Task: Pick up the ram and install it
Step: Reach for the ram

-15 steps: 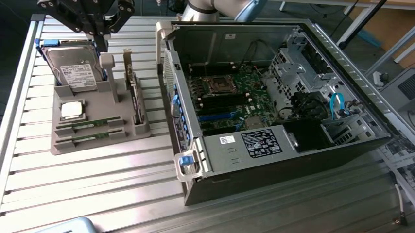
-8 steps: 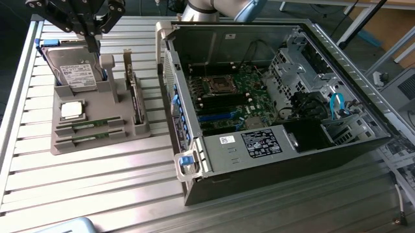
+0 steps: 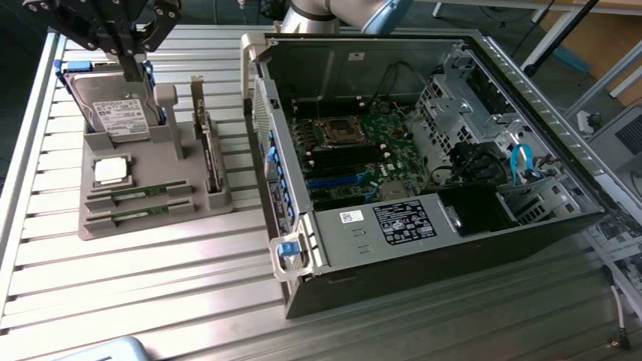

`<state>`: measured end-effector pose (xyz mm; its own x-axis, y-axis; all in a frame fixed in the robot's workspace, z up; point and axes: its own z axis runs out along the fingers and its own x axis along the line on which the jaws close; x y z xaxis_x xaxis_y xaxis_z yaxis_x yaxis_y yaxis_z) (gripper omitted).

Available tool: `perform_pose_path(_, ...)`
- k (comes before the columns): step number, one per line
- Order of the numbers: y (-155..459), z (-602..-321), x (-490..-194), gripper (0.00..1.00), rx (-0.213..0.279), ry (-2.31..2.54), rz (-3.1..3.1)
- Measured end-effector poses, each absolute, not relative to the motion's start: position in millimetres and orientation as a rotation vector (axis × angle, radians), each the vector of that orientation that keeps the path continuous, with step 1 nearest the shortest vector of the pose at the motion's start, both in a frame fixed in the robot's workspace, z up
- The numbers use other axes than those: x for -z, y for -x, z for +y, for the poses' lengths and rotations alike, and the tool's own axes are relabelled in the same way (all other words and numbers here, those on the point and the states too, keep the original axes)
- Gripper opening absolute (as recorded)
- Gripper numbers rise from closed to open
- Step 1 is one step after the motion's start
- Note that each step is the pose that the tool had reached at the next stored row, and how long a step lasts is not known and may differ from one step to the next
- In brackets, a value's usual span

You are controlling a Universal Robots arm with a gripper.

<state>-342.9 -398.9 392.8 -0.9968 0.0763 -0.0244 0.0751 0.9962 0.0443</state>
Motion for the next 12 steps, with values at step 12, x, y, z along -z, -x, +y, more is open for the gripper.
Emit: perform_pose_path(12,360.5,-398.9,-392.7,0.11,-0.068,-0.118,3.112)
